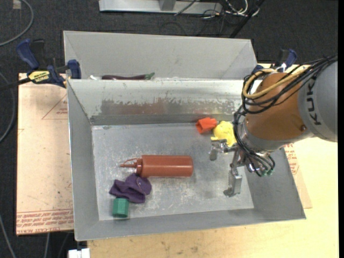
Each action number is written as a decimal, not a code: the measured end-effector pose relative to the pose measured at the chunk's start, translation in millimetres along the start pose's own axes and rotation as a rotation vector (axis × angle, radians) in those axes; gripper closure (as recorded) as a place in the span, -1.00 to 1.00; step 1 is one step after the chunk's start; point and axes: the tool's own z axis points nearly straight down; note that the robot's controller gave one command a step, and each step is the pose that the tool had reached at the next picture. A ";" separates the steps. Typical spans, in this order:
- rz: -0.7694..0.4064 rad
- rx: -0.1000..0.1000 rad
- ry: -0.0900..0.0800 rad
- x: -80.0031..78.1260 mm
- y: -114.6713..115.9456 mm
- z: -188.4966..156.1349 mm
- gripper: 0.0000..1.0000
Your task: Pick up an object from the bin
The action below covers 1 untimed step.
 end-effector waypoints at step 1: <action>-0.063 -0.001 -0.011 -19.2 18.3 10.4 -1.00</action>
Offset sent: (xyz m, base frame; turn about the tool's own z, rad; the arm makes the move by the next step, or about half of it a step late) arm 0.0803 0.0776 -0.0016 -0.0643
